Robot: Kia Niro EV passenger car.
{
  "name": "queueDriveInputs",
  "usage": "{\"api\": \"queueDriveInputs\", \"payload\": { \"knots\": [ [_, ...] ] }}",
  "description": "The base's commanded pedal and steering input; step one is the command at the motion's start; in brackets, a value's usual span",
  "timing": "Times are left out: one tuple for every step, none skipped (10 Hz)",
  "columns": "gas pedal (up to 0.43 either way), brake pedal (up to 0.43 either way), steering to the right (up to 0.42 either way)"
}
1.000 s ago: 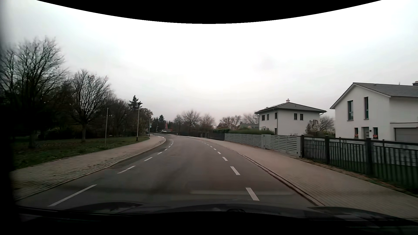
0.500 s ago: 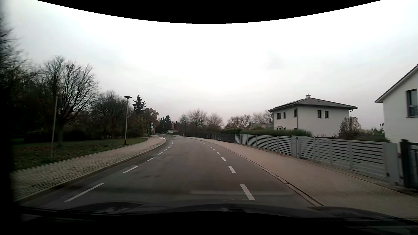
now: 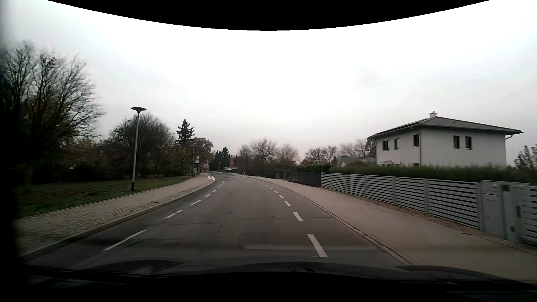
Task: Follow the waypoints while adhering to traffic rules and regulations
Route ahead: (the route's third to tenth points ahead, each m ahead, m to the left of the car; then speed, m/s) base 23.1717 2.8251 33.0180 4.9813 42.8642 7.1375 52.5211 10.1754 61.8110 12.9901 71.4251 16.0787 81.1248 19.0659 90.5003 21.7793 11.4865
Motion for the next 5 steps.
{"api": "queueDriveInputs", "payload": {
  "knots": [
    [0.169,0.0,-0.037],
    [0.169,0.0,-0.037],
    [0.169,0.0,-0.037],
    [0.157,0.0,-0.037],
    [0.157,0.0,-0.037]
  ]
}}
